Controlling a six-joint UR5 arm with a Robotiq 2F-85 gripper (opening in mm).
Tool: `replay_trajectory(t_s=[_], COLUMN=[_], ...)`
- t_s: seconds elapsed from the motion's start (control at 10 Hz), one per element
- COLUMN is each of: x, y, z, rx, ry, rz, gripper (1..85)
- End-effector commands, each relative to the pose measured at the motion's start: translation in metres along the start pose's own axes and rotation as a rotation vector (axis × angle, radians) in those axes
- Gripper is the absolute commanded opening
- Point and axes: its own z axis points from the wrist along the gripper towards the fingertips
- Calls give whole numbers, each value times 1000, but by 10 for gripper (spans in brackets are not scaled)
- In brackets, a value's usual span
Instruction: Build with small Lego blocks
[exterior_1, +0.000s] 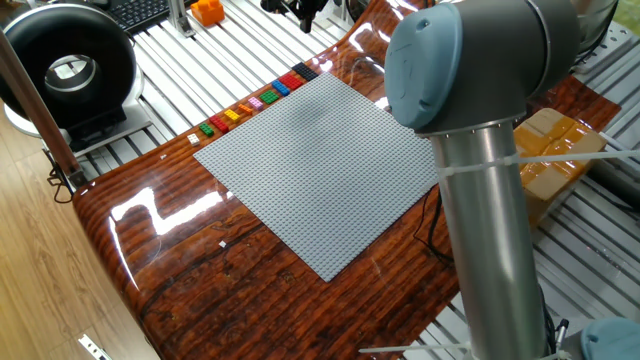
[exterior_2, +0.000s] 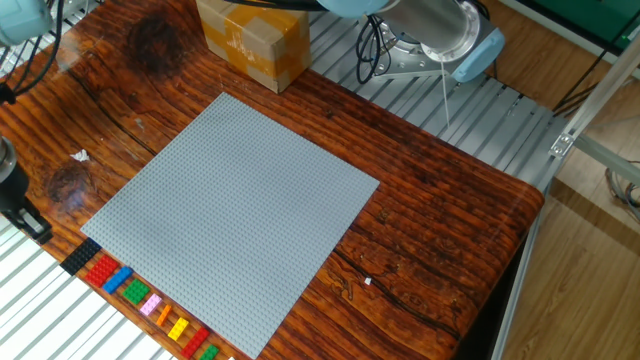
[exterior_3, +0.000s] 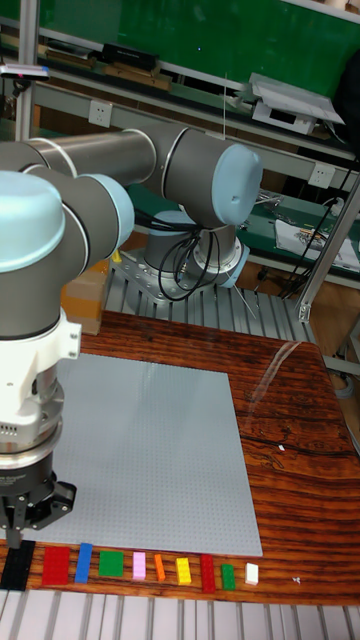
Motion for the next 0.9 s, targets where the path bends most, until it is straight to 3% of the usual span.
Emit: replay_trajectory(t_s=[0.0, 0.4, 0.8], x=[-1, 2, -1], y=[0, -9, -13], z=[3, 3, 3], rx=[-5, 26, 43], ry=[-6, 7, -9], rz=[29, 78, 122], gripper=[10, 10, 10])
